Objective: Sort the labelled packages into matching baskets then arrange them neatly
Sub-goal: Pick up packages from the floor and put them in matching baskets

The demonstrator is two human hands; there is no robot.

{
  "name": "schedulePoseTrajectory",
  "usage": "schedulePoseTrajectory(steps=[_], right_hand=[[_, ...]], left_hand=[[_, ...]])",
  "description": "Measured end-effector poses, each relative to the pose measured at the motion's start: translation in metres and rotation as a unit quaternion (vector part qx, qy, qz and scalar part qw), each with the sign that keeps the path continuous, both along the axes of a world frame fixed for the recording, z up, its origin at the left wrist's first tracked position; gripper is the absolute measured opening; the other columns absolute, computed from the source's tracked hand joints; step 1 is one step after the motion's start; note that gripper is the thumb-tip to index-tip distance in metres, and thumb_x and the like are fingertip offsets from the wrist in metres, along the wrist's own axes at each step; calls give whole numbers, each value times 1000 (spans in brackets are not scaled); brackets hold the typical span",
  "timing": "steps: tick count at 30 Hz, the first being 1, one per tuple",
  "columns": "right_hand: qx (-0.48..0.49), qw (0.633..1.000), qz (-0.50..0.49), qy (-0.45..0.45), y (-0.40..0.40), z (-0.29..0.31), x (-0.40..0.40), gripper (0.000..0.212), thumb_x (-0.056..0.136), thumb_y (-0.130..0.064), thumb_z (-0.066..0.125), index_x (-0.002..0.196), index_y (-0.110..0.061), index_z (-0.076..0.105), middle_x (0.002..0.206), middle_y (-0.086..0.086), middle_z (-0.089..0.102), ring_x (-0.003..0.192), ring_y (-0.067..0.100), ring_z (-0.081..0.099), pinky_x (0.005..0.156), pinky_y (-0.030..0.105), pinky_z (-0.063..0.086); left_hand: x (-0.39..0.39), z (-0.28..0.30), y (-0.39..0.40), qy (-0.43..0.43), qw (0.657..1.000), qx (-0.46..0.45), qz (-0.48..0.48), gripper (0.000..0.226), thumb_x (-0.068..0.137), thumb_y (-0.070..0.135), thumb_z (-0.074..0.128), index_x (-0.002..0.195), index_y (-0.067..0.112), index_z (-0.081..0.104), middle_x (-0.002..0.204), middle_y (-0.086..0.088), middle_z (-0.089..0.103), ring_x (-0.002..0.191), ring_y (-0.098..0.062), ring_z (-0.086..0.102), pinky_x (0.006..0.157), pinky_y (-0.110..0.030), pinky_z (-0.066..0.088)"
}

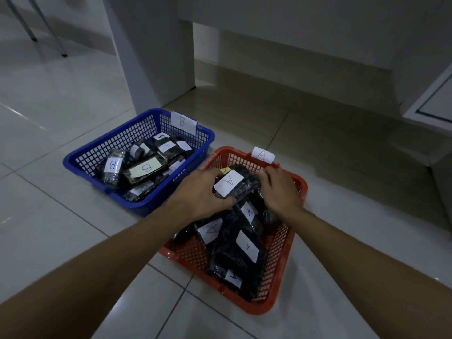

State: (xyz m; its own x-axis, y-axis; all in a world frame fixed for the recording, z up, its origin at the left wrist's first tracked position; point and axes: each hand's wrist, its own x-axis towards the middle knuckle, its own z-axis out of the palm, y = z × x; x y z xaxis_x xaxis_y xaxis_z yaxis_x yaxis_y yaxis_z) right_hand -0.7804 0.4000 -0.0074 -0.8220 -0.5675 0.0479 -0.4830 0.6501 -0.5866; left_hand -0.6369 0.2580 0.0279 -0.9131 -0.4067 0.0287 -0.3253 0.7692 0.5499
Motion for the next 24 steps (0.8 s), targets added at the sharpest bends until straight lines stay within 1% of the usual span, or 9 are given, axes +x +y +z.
schedulePoseTrajectory(steps=[2,3,6,8,11,14,17,21,24], right_hand=[[-113,974,22,-197,2,23,4,39,103,-52,29,98,-28,61,102,-2,67,97,20,64,84,37,50],[-140,949,29,-281,5,30,4,36,102,-53,34,100,-30,61,100,-1,70,93,18,68,79,34,53],[-171,921,25,-350,11,29,-5,29,91,-34,68,114,-20,61,107,7,73,92,20,73,71,29,58],[-198,914,-10,-355,12,26,-12,34,88,-20,72,118,-15,57,109,9,73,97,23,72,75,35,60],[-179,931,-6,-319,14,32,-18,33,91,-12,67,121,-12,55,113,9,68,95,22,69,73,34,58],[-7,965,37,-260,14,35,-21,31,92,-14,63,122,-16,56,115,3,60,99,19,62,75,31,55],[134,958,64,-245,16,31,-16,25,89,-14,64,111,-22,58,111,3,60,99,21,61,81,36,57],[196,970,71,-126,18,37,-10,22,84,-23,68,104,-24,58,90,-8,56,77,5,51,59,20,41],[201,974,70,-83,18,38,-9,26,84,-24,70,107,-21,58,99,-3,57,78,7,51,58,19,38]], left_hand=[[-7,-5,4,5,1000,9,9,66,70,58,69,124,23,56,106,6,68,92,-11,63,84,-35,55],[-9,-5,6,9,1000,10,14,66,70,58,70,125,23,55,106,6,69,92,-11,64,84,-35,55],[-14,-4,10,20,999,26,-1,65,75,53,72,130,24,54,116,4,68,101,-11,63,88,-27,51],[-13,-2,12,14,998,53,-40,59,79,48,71,131,26,54,123,5,65,107,-9,60,89,-22,46],[-9,-5,11,-11,996,44,-72,59,83,49,66,134,24,53,130,3,61,114,-12,58,97,-29,47],[-2,-11,6,-25,997,-9,-75,62,82,50,67,134,18,53,129,0,61,113,-14,58,97,-34,50],[5,-14,2,-34,996,-28,-79,62,80,53,68,131,20,54,124,2,62,108,-11,59,95,-36,51],[8,-17,-1,-36,995,-39,-79,62,79,50,71,130,19,55,124,2,61,107,-9,59,94,-34,51],[8,-17,1,-37,994,-60,-82,60,80,49,70,129,19,55,124,3,60,108,-8,56,93,-28,49]])
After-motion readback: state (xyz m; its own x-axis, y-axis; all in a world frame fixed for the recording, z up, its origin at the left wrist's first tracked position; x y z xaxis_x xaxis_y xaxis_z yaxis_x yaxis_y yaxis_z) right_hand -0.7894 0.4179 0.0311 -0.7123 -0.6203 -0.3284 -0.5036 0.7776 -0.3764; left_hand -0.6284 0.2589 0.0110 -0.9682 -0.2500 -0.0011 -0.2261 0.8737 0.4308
